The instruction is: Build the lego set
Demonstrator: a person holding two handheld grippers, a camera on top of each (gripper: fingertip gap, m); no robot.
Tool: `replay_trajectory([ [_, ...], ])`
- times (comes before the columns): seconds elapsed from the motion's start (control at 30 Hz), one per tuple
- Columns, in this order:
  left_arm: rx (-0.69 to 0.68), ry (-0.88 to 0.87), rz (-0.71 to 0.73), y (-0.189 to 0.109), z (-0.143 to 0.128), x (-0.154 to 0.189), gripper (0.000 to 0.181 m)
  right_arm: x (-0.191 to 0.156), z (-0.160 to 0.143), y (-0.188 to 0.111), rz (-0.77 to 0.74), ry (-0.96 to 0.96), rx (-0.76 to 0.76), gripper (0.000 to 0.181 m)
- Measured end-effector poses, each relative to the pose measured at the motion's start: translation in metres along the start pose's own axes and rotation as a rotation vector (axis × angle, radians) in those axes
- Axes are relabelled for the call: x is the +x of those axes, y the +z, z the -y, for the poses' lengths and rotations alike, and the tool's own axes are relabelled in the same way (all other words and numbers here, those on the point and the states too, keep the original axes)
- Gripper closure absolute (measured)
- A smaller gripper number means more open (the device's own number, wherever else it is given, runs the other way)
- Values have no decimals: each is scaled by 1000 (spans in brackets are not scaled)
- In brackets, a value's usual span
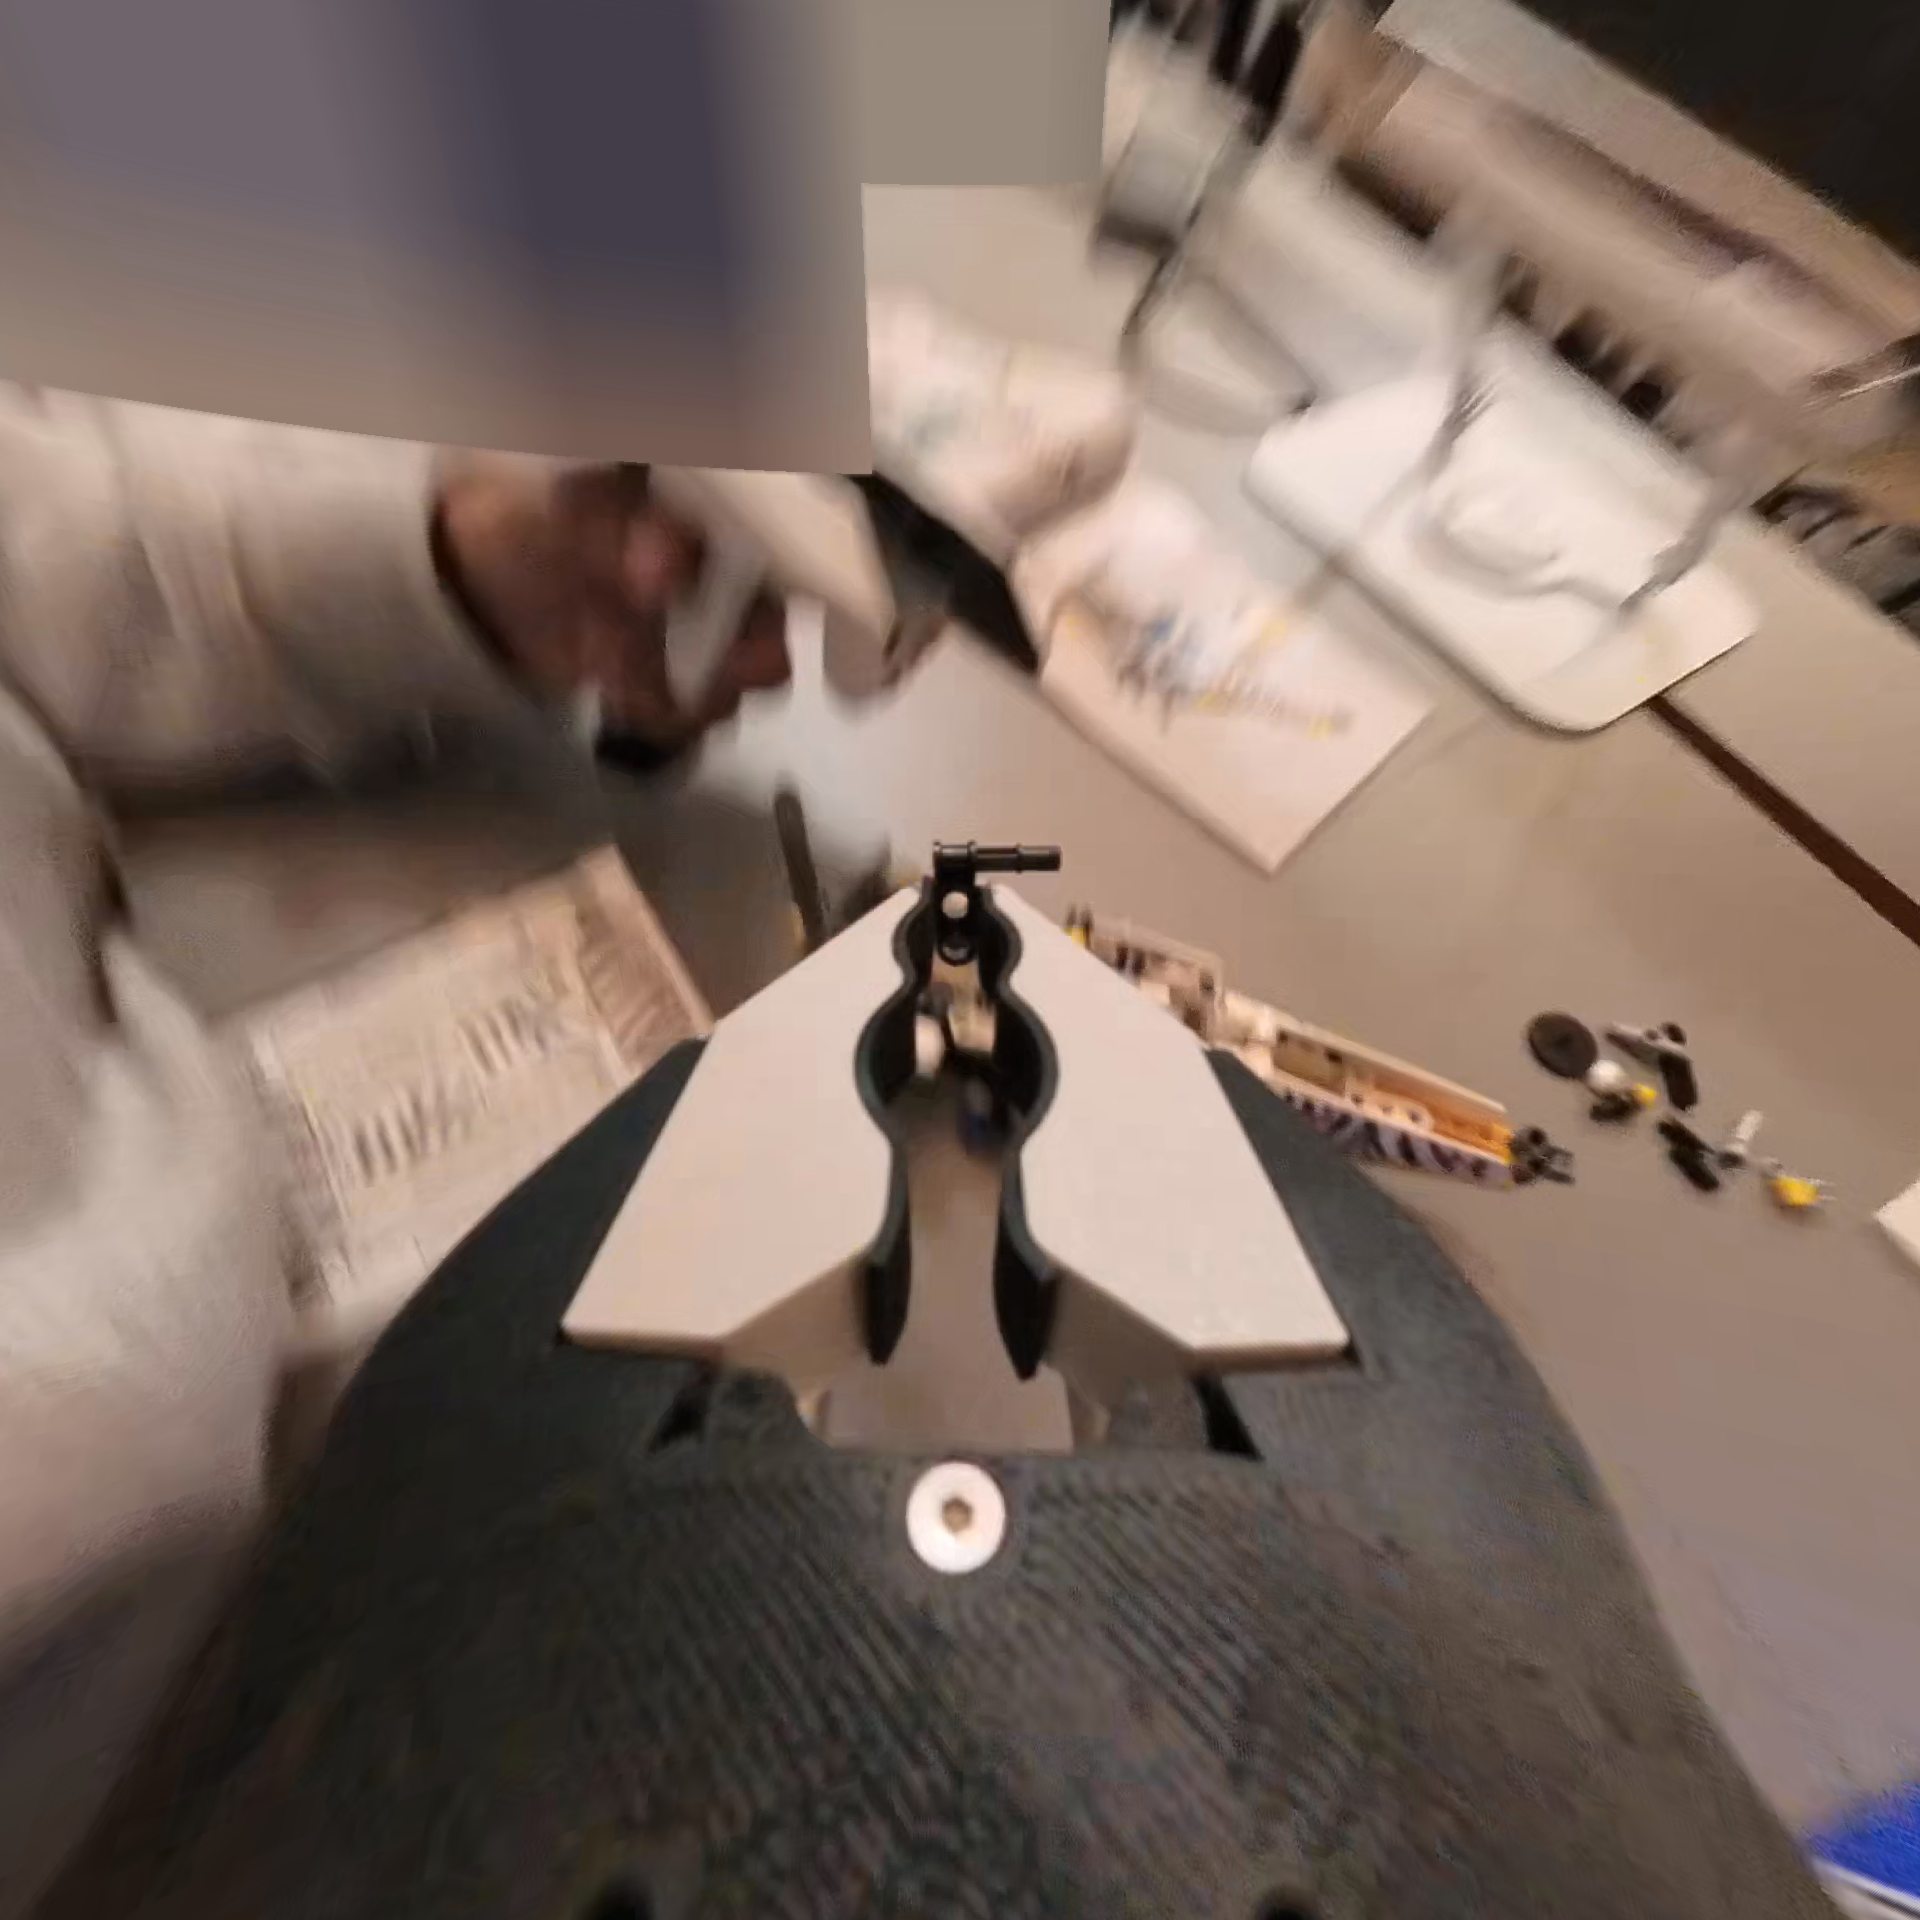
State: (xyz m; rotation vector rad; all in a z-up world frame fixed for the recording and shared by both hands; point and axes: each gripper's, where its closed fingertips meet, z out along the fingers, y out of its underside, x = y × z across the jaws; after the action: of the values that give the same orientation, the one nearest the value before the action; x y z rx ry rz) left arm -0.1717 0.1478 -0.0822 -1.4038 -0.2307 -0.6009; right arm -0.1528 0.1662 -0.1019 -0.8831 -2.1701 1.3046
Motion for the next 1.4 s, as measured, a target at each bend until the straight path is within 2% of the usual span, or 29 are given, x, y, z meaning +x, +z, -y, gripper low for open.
replay_trajectory([
  [0.07, 21, 60, -59, 6, -1, 20, 144, 0, 32, -11, -45, 242, 293, 176],
  [0.13, -4, 172, -67, 14, -11, 34, 143, -1, 48, -23, -34, 468, 542, 177],
  [0.23, -8, 347, -37, 23, -20, 48, 145, -3, 52, -34, -46, 621, 750, 177],
  [0.37, 99, 501, 75, 21, -8, 54, 152, -27, 54, -24, 9, 659, 732, 177],
  [0.47, 150, 621, 102, 16, 1, 64, 169, -38, 58, -22, 31, 680, 711, 177],
  [0.57, 139, 695, 85, 14, 3, 73, 171, -45, 63, -27, 84, 725, 724, 176],
  [0.7, 128, 704, 27, 16, -2, 85, 175, -57, 63, -39, 129, 736, 675, 172],
  [0.77, 148, 737, 31, 17, -3, 90, 176, -59, 59, -49, 53, 681, 631, 165],
  [0.87, 154, 738, -7, 16, -4, 99, 176, -64, 50, -65, -65, 565, 547, 170],
  [0.93, 147, 717, -51, 16, -4, 104, 176, -68, 48, -73, -137, 455, 496, 163],
  [1.03, 55, 648, -172, 19, -18, 112, 175, -79, 50, -81, -199, 136, 351, 137],
  [1.1, 0, 599, -251, 19, -29, 116, 176, -86, 42, -76, -211, -165, 155, 121],
  [1.17, -52, 556, -321, 18, -38, 120, 176, -91, 26, -67, -188, -450, -34, 128],
  [1.23, -101, 526, -372, 18, -47, 124, 176, -94, 18, -61, -124, -596, -119, 146],
  [1.4, -206, 544, -363, 19, -67, 111, 176, -95, 21, -65, 112, -576, -135, 173],
])
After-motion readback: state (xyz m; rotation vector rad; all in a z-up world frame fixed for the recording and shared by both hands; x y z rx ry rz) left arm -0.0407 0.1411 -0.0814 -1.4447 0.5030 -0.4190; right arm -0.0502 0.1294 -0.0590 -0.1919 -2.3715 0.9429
